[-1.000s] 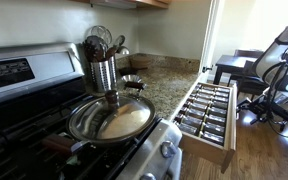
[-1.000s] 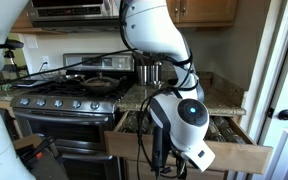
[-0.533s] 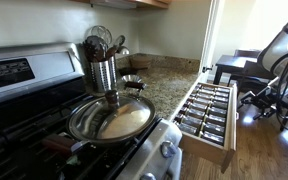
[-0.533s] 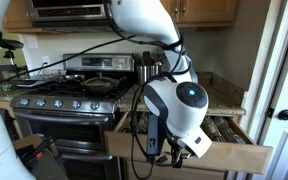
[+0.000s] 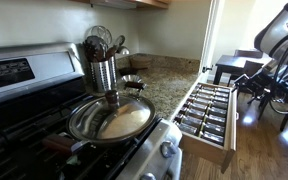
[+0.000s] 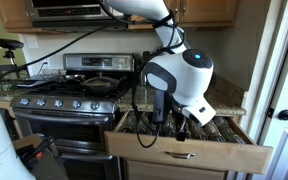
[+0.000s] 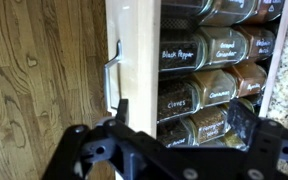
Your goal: Open the topmost drawer on the right
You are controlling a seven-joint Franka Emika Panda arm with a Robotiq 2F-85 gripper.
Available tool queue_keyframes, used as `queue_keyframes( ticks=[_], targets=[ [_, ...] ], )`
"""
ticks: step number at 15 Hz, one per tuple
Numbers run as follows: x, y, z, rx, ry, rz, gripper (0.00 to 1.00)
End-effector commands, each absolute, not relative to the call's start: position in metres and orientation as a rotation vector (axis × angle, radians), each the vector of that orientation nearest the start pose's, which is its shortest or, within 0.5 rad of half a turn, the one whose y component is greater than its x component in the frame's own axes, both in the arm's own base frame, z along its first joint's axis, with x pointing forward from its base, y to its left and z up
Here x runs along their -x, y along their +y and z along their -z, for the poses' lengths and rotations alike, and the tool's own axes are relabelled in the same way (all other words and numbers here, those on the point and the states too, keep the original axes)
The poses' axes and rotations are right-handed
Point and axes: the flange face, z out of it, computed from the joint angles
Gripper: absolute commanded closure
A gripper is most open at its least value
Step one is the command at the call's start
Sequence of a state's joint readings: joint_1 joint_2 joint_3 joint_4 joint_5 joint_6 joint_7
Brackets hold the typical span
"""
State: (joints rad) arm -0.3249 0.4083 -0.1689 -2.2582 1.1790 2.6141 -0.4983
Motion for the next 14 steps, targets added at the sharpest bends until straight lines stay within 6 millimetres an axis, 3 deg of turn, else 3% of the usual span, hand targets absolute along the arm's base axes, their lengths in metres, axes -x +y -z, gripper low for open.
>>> queue_keyframes(
  ticks=[1, 5, 10, 14],
  targets=[
    [-0.479, -0.252, -0.170, 2.333, 1.456, 0.266, 0.00],
    [-0.499, -0.247, -0.149, 2.403, 1.542, 0.111, 0.00],
    [-0.508, -0.271, -0.132, 2.493, 1.666, -0.036, 0.00],
    [-0.519, -0.278, -0.122, 2.583, 1.607, -0.065, 0.00]
  ],
)
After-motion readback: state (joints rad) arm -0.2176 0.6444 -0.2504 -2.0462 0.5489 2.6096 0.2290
